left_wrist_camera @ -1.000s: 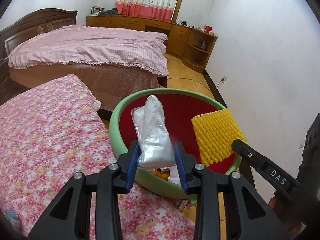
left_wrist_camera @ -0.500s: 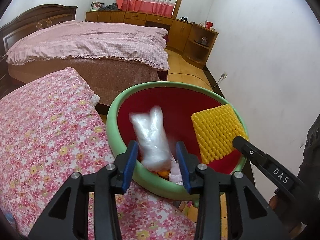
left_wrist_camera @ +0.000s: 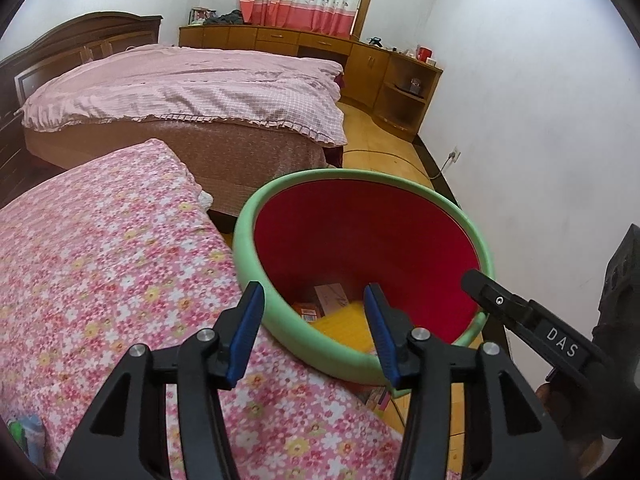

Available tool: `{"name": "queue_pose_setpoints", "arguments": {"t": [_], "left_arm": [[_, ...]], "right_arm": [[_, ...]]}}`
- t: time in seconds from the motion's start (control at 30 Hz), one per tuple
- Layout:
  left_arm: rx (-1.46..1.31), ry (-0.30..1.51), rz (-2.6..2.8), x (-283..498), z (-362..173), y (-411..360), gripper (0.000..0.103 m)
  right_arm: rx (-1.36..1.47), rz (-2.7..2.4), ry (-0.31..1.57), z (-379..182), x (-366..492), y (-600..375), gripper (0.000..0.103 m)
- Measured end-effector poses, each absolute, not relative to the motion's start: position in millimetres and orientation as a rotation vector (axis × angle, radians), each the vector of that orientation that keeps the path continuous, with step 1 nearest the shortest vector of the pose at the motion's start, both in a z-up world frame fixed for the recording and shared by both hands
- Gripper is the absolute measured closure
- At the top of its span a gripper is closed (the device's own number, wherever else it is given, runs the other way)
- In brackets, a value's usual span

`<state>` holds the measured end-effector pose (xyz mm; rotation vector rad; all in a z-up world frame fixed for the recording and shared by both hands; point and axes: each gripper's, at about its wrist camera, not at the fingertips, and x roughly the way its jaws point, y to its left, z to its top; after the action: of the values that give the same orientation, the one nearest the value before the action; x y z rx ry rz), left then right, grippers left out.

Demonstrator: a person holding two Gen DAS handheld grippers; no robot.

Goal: Collect trash
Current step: 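Open the left tool to drop the plastic bag while the right tool drops the foam net, then move both open tools back over the remaining toys on the bed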

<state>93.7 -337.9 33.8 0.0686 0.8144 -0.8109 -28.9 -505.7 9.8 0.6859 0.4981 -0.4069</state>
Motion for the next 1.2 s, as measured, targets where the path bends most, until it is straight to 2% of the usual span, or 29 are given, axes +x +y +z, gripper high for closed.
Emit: {"name": "queue_pose_setpoints", "arguments": {"t": [0.7,0.83,1.2], "left_arm": [[0.001,0.77,-0.643,73.9,75.3,-236.4,0.051],[-0.014,0.759,-0.594,68.3,80.7,-209.3,0.051],[-0.07,0.755,-0.442,51.5,79.1,-130.1,0.051]], "right_arm": [[0.603,-0.284,0.495,46.8,-39.5,-445.4,0.077],[0.586,-0.241,0.505,52.1,-38.6,-426.7,0.064],[0.543,-0.131,0.562,53.0,-32.9,-371.4,0.057]]}}
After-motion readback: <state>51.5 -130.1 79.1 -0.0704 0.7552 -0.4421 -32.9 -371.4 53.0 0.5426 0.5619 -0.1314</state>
